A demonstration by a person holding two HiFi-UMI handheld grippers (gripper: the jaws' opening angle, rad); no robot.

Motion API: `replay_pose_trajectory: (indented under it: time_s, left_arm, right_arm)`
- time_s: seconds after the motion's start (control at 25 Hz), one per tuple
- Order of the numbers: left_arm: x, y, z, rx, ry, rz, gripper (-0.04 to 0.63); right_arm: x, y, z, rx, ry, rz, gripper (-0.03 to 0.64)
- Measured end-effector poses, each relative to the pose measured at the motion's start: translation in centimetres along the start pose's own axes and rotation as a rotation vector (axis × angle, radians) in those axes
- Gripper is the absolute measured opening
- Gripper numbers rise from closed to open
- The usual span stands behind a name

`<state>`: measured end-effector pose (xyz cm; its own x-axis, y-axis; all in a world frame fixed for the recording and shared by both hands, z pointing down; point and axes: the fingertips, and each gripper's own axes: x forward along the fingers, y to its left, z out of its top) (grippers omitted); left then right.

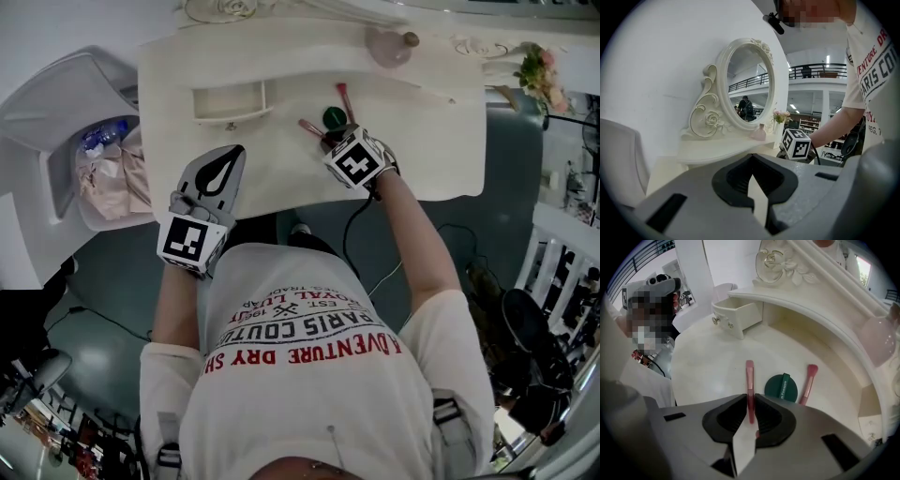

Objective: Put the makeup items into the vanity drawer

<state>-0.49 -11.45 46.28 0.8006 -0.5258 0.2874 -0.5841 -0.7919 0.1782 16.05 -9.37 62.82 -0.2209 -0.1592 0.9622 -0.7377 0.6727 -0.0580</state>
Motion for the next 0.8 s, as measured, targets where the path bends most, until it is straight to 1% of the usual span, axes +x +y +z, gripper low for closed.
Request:
replay_pose_trajectory:
  time_s: [0.16, 0.28, 0.44, 0.6, 0.8]
  left_arm:
    - [-0.3, 0.0, -0.3, 0.0, 0.008, 0.0, 0.003]
    - [-0.4, 0.1, 0.8, 0.013, -0.009, 0.0, 0.003]
    - [-0.8, 0.4, 2.2, 0.031, -0.035, 0.006, 0.003]
    - [-1.6, 1.1, 2.7, 0.036, -0.045, 0.021, 0.003]
    - [-2.9, 2.2, 4.1, 0.054, -0.076, 0.05, 0.003]
  right_arm:
    - [0.0, 0.1, -0.1, 0.013, 0.014, 0.02, 0.043]
    - [-0.3, 0.1, 0.0, 0.024, 0.022, 0.017, 0.04]
    - [-3.0, -0.1, 2.1, 0.05, -0.04, -0.004, 0.04]
    - [-6.0, 0.6, 5.6, -0.012, -0.116, -0.018, 0.04]
    - [-8.0, 2.6, 10.8, -0.123, -0.167, -0.002, 0.04]
